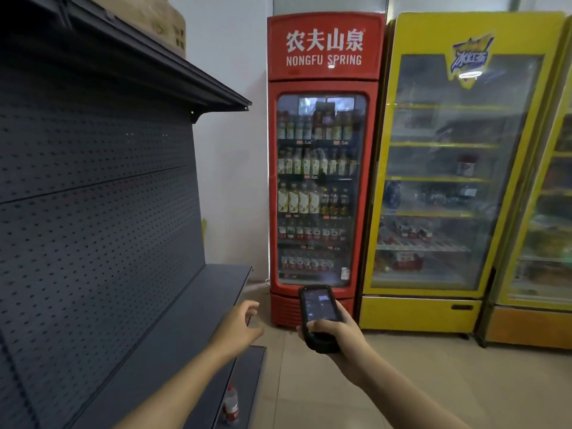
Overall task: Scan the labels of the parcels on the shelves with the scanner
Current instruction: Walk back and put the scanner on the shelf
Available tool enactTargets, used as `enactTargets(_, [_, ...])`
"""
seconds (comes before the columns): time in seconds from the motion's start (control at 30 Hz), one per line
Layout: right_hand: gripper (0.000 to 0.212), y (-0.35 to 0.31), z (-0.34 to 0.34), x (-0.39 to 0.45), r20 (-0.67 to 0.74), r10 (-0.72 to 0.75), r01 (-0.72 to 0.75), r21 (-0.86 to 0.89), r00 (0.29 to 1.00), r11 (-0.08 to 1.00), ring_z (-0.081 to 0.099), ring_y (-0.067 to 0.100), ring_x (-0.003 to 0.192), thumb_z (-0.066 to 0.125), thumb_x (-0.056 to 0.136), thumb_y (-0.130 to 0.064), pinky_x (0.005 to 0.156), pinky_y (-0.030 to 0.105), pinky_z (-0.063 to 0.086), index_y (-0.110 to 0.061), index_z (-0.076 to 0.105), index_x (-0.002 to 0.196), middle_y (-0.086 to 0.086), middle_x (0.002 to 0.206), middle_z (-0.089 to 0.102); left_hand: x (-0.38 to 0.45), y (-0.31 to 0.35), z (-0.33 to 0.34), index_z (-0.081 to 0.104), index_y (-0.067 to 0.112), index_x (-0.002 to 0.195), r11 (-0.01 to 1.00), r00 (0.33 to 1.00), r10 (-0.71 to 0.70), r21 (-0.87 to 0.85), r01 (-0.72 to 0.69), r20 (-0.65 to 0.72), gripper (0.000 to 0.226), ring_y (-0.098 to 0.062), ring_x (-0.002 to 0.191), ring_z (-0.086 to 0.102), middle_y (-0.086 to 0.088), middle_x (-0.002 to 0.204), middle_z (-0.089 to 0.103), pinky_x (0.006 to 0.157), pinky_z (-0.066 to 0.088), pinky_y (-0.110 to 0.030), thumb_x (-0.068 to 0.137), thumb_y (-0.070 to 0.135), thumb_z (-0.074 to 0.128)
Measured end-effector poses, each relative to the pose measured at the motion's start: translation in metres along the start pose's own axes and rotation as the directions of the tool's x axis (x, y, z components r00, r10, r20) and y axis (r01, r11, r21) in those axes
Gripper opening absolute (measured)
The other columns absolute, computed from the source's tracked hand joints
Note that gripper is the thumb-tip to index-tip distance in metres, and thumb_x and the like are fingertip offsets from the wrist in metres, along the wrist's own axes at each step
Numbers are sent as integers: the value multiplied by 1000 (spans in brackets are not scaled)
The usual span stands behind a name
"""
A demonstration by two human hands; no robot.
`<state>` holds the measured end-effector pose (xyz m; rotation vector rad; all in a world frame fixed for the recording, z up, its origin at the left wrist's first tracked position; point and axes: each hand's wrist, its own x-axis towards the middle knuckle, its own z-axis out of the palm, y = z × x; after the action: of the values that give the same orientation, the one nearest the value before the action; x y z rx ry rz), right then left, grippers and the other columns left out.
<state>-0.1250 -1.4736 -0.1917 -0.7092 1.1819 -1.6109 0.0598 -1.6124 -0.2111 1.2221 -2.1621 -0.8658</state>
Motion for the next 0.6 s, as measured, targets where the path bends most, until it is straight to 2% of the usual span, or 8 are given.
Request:
enactTargets(0.1, [63,1,-3,50,11,29,-29,-1,1000,1000,70,43,90,71,65,14,78,47,59,-10,58,122,28,113,67,43,-10,6,51,23,130,1000,1000,-13,-9,13,-3,48,-11,112,54,3,124,57,96,48,-30,85,22,67])
enactTargets(0.2, [59,3,-4,101,26,36,-36,-11,999,999,70,40,83,67,68,17,79,48,57,-10,59,120,27,108,69,92,-21,8,50,20,131,1000,1000,-6,16,6,-11,47,-10,109,53,1,126,56,89,44,-22,87,21,65])
enactTargets(0.33, [57,-2,0,165,-5,25,-25,-37,1000,999,71,34,80,69,67,12,68,39,58,-12,60,118,26,108,69,162,-35,2,50,20,132,999,999,9,33,-7,-44,46,-9,105,52,1,126,58,89,42,-22,88,22,65])
enactTargets(0.43, [64,-8,2,209,5,13,-12,-62,1000,998,68,38,92,73,59,5,74,43,57,-13,60,119,23,110,70,210,-43,-3,50,22,132,999,999,11,41,-9,-48,46,-8,104,50,3,126,57,91,45,-25,89,24,65])
enactTargets(0.6, [51,-17,-1,275,6,3,-3,-74,1000,997,66,45,100,69,71,12,88,54,53,-15,62,114,24,108,69,275,-53,-4,49,18,132,999,1000,2,34,-1,-30,46,-9,105,49,0,127,57,89,42,-24,89,21,65])
